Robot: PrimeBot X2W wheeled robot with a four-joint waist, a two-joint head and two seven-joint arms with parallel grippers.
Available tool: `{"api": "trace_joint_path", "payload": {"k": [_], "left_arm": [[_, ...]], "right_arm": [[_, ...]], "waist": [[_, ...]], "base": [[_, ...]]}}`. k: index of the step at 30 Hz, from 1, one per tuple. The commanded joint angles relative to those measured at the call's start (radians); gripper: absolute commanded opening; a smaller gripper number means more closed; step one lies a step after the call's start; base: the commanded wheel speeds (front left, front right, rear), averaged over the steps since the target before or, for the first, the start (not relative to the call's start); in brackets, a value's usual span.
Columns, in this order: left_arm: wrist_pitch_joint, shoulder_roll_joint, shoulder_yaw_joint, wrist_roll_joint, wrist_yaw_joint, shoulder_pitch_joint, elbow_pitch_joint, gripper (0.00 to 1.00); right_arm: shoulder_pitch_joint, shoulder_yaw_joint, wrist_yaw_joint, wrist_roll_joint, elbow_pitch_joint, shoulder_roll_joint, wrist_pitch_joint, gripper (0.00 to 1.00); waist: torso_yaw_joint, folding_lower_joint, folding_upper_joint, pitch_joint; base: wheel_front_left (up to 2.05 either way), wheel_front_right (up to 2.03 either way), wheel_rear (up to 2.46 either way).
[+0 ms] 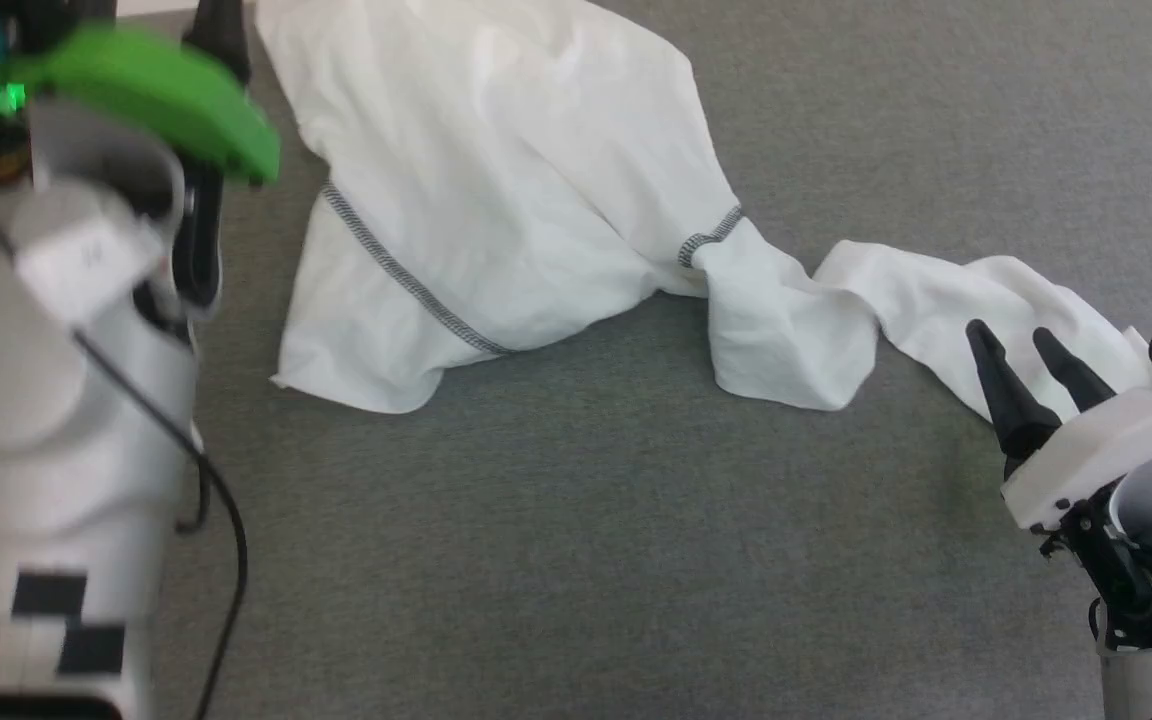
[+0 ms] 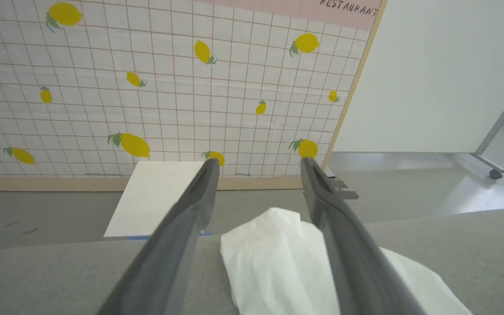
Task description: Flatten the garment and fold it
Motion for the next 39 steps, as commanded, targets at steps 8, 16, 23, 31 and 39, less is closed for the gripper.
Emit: {"api": "trace_joint_path", "payload": {"k": [8,16,23,31,39], "left_arm": [[-0.185,-0.053,0.057,-0.025,0.167,0.75,-0.378,1.0],[-0.201,-0.072,0.069,-0.02,0.187,0.837,-0.403,1.0],[-0.194,-0.08,0.052,-0.03,0.18,0.846,-0.399,1.0],[-0.191,-0.075,0.037,-0.032,0.167,0.841,-0.399,1.0],[-0.193,-0.082,0.025,-0.039,0.158,0.838,-0.389,1.0]], "right_arm": [[0.056,0.132,-0.001,-0.104,-0.067,-0.037,0.165,1.0],[-0.072,0.286,-0.001,-0.268,0.069,-0.009,0.288,1.0],[-0.188,0.314,-0.001,-0.407,0.297,-0.001,0.261,1.0],[-0.231,0.256,-0.001,-0.473,0.436,0.012,0.192,0.0],[-0.249,0.265,-0.001,-0.35,0.432,0.021,0.121,0.0]], "waist": [[0.177,-0.0001,0.0,-0.183],[0.186,-0.0001,0.0,-0.189],[0.205,-0.0001,0.0,-0.186],[0.196,-0.0001,0.0,-0.184],[0.186,-0.0001,0.0,-0.191]], "base": [[0.0,0.0,0.0],[0.0,0.0,0.0],[0.0,0.0,0.0],[0.0,0.0,0.0],[0.0,0.0,0.0]]}}
